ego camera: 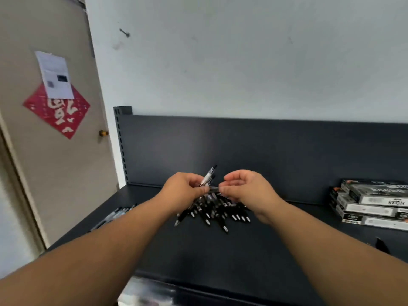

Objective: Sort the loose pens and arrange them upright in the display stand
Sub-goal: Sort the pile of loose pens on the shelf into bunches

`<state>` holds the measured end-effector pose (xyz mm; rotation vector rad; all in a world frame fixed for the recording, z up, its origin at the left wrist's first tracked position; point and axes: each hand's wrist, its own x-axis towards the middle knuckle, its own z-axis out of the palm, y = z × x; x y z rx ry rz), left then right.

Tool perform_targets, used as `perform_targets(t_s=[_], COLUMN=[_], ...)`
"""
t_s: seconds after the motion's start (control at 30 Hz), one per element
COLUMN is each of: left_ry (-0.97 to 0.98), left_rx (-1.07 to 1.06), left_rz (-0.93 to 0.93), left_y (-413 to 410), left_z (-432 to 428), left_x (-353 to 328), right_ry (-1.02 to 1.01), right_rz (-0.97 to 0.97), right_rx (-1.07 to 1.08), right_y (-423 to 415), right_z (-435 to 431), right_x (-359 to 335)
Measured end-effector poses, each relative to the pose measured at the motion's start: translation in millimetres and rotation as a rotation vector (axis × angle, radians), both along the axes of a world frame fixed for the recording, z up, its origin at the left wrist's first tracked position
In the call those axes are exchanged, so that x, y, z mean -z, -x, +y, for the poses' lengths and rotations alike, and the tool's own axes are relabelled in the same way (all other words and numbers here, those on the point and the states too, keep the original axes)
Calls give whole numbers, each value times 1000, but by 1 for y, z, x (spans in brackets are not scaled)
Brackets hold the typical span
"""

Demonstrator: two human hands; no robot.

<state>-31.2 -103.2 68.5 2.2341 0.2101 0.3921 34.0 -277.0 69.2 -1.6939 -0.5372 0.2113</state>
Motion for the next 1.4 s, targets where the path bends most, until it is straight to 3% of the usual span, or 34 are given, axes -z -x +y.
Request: perform_targets(t_s=[0.3,0.53,0.7,0.93,1.03,1.17,1.4], left_ry=[230,315,249,76,-126,-416,-344], left_rx=[-231,-280,-281,-276,-254,-219,-124], left_rz=[-148,-86,113,206,257,327,399], left_y=[69,80,71,53,50,56,66], left_z=[100,155,178,178,180,187,202], left_x=[-5,1,15,39,44,49,63], right_ry=[-62,32,229,314,390,632,752], right_rz=[1,-1,74,113,96,-99,-172], right_rx=[-78,-16,-40,13,32,35,-75], right_y=[44,51,50,47,46,51,63], right_z=[106,146,159,185,193,197,201], right_x=[-5,-2,13,36,48,56,61])
